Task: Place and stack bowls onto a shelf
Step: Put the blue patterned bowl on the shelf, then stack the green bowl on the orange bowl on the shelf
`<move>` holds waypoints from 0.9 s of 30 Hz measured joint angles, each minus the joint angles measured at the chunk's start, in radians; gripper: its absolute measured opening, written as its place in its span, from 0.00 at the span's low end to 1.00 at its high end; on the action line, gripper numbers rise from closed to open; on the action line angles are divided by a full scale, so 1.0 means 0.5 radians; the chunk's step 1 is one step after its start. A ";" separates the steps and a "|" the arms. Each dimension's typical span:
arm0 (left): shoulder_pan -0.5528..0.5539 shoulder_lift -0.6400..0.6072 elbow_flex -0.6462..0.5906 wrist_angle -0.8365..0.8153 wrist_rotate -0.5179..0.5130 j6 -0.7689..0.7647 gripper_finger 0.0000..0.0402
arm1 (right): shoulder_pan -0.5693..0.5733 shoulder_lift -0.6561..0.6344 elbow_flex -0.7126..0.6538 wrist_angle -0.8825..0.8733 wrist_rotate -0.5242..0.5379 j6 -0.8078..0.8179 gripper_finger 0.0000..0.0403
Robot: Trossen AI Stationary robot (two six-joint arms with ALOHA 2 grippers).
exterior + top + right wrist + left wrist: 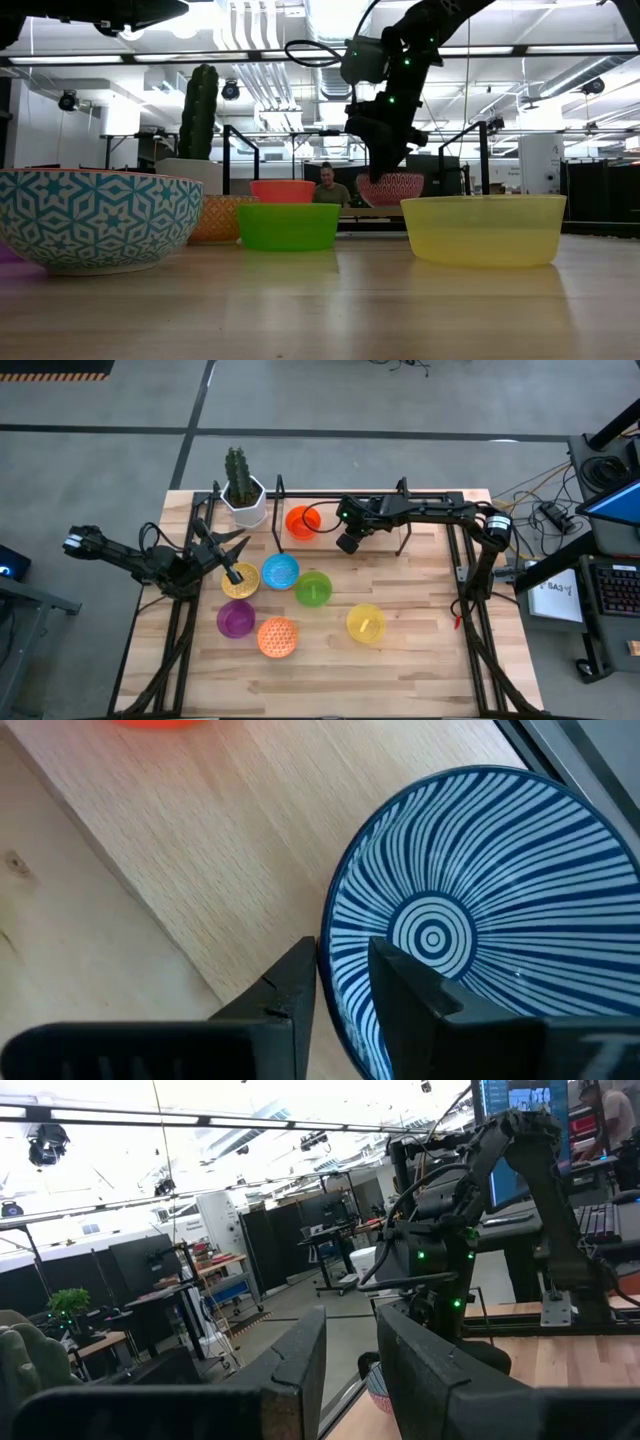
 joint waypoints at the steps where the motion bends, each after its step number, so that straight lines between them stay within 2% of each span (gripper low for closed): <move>1: 0.001 0.000 0.000 0.000 -0.001 0.000 0.19 | 0.000 0.000 0.000 0.002 0.000 0.000 0.21; 16: 0.000 0.000 0.000 0.000 -0.001 0.001 0.19 | 0.045 -0.084 0.209 -0.016 0.002 0.061 0.21; 21: 0.001 0.000 0.000 0.000 -0.001 0.001 0.19 | 0.184 -0.222 0.185 -0.003 0.003 0.088 0.21; 27: 0.001 0.000 0.000 0.000 0.000 0.001 0.19 | 0.477 -0.344 0.120 0.115 0.024 0.184 0.18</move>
